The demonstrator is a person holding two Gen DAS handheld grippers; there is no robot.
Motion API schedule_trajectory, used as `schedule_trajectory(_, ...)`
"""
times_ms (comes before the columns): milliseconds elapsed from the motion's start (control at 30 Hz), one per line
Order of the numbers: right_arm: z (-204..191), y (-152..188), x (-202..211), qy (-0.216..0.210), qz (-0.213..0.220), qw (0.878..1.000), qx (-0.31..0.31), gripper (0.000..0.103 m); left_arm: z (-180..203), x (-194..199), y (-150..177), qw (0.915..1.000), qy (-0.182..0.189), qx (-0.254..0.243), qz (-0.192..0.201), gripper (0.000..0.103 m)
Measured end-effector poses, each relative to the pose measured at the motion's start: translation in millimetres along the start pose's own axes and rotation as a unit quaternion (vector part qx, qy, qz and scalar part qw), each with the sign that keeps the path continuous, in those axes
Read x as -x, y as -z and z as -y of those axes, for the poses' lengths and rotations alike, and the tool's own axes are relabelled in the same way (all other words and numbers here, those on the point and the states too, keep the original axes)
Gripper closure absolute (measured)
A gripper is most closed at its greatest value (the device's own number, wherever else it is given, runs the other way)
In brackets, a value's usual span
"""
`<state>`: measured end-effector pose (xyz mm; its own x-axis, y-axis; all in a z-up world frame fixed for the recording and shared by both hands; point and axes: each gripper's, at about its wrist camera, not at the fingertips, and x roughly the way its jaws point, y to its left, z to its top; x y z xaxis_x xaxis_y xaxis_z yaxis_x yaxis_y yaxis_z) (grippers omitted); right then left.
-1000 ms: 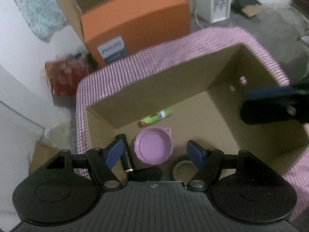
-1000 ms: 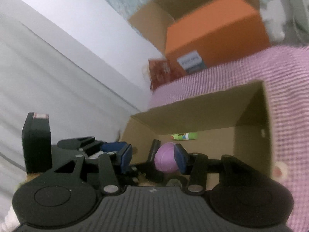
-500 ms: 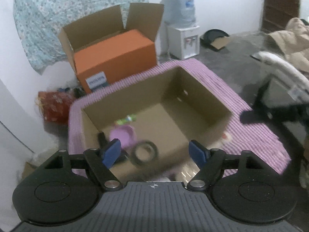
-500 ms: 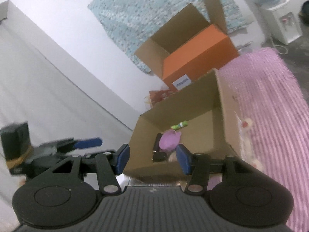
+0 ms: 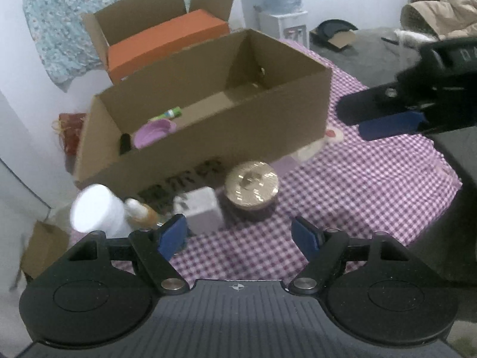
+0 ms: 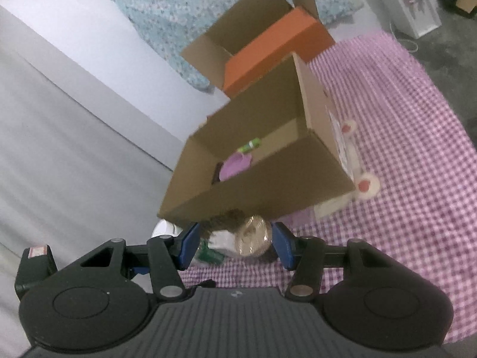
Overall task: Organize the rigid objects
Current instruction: 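Move the open right gripper back toward the gold jar, then grasp the gold-lidded jar with the right gripper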
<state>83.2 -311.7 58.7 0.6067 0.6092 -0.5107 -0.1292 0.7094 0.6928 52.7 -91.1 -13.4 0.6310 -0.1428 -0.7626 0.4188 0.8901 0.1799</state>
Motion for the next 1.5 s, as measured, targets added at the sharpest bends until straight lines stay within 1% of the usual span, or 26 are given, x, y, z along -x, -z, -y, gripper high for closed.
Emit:
schedule_trajectory(100,2.0,5.7,-7.3,0.008,-0.011,1.0,0.005,0.047,9.7,-10.3,7.2,1.0,-0.004,-0.003,0.001,0.026)
schedule_trajectory(267,6.5,3.6,-29.3,0.02,-0.029,0.999,0.008,0.047,19.0,-23.3,14.8,0.9998,-0.009,-0.019,0.005,0.027)
schedule_trajectory(400,9.1,0.4,-47.9,0.025,-0.048,0.998,0.01,0.047,17.8,-31.6,17.1,0.9999,0.003,-0.01,0.01,0.031)
schedule_trajectory(467,10.8,-1.2,-56.3,0.026,-0.056,0.998,0.009,0.047,17.5,-34.9,17.4,0.9998,0.003,-0.009,0.015,0.032)
schedule_trajectory(567,12.3,-3.6,-69.0,0.029,-0.067,0.997,0.009,0.047,16.7,-41.0,16.6,0.9998,-0.001,-0.011,0.014,0.037)
schedule_trajectory(767,14.3,-8.4,-94.0,0.034,-0.084,0.996,0.011,0.047,15.8,-52.7,16.5,0.9998,0.001,-0.014,0.01,0.044)
schedule_trajectory(967,12.9,-10.7,-122.3,0.04,-0.106,0.993,0.025,0.05,8.8,-62.3,13.2,0.9999,0.005,-0.009,0.01,0.045)
schedule_trajectory(1133,10.0,-9.8,-140.3,0.044,-0.122,0.991,0.035,0.052,5.4,-72.6,7.0,0.9998,0.02,-0.003,0.005,0.045)
schedule_trajectory(1233,8.0,-8.9,-142.3,0.049,-0.125,0.99,0.04,0.052,6.3,-72.1,5.5,0.9997,0.023,-0.006,0.004,0.045)
schedule_trajectory(1367,10.0,-6.9,-135.5,0.049,-0.128,0.99,0.04,0.052,7.1,-68.7,3.9,0.9992,0.041,-0.004,0.003,0.045)
schedule_trajectory(1500,15.5,-3.6,-123.4,0.052,-0.129,0.99,0.035,0.052,15.3,-66.4,7.4,0.9983,0.056,-0.015,0.004,0.045)
